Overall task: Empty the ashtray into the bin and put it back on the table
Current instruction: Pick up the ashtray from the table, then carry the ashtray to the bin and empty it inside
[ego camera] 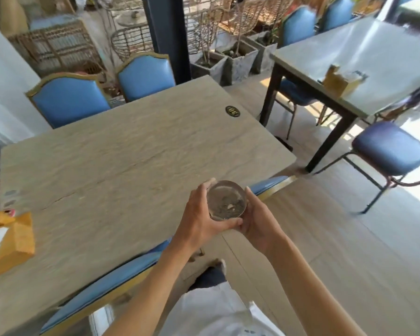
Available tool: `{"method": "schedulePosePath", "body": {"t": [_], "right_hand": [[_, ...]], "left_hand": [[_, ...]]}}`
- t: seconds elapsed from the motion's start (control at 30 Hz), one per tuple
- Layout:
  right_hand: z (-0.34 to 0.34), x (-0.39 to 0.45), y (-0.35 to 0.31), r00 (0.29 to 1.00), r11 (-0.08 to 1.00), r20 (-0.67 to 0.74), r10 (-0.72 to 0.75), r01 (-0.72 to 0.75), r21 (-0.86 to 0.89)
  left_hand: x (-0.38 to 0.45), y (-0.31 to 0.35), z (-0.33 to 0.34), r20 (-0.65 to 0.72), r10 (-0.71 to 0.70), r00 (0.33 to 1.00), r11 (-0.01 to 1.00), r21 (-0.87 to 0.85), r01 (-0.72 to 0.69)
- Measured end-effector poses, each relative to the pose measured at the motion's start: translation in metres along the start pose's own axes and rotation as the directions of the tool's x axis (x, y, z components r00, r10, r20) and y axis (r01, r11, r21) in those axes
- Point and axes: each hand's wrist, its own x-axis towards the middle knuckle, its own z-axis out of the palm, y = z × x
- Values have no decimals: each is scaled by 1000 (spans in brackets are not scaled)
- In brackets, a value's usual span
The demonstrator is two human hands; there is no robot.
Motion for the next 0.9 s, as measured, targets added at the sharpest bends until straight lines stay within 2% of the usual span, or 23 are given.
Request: {"method": "schedulePosePath", "body": {"t": [0.1,0.27,0.4,0.6,0.73,0.9], "right_hand": [[-13,1,-12,1000,992,5,13,-14,123],[-52,19,-61,998,955,-66,-19,37,293],[-90,37,-108,994,939,-96,-60,89,333],[-153,62,-161,984,928,-139,-111,153,339],[-198,78,-187,980,878,-174,-93,163,451],[-250,93,-219,982,834,-179,-67,153,530]], "left_hand": [[22,15,11,30,52,998,998,-35,-51],[89,40,52,150,141,979,989,-57,-134],[146,53,87,272,205,940,979,-61,-196],[215,68,143,458,261,850,965,-155,-213],[252,67,173,516,291,806,954,-95,-284],[290,55,223,567,216,795,961,18,-274]]}}
